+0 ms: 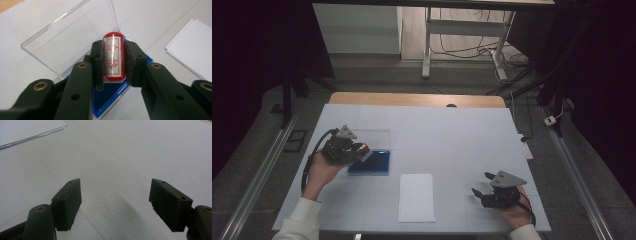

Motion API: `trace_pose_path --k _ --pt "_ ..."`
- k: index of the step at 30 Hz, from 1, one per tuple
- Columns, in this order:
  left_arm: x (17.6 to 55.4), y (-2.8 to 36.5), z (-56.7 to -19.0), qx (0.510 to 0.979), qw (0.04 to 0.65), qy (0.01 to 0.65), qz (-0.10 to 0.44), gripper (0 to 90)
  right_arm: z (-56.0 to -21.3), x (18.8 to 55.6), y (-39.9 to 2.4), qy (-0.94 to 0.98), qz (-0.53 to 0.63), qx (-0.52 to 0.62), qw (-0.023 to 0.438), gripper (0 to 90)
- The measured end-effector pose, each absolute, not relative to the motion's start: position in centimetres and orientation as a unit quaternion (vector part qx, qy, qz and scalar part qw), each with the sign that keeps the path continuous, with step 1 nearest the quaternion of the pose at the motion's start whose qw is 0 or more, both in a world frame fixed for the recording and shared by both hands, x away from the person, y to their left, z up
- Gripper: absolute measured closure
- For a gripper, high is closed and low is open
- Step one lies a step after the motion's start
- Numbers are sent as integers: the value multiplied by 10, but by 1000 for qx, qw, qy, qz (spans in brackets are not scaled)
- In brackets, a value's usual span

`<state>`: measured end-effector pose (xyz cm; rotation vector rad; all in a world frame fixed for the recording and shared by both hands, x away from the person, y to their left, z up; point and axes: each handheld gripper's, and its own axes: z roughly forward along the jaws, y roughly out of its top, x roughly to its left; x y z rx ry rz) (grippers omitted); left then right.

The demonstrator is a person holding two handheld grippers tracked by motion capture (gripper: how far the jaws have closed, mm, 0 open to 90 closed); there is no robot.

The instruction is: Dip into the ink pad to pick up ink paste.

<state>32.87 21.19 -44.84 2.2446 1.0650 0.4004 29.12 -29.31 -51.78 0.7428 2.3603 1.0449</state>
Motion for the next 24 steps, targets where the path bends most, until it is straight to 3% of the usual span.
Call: trace_pose_path --k 24 --pt "340 214 -475 859 264 419 132 700 -516 290 -294 853 382 273 227 254"
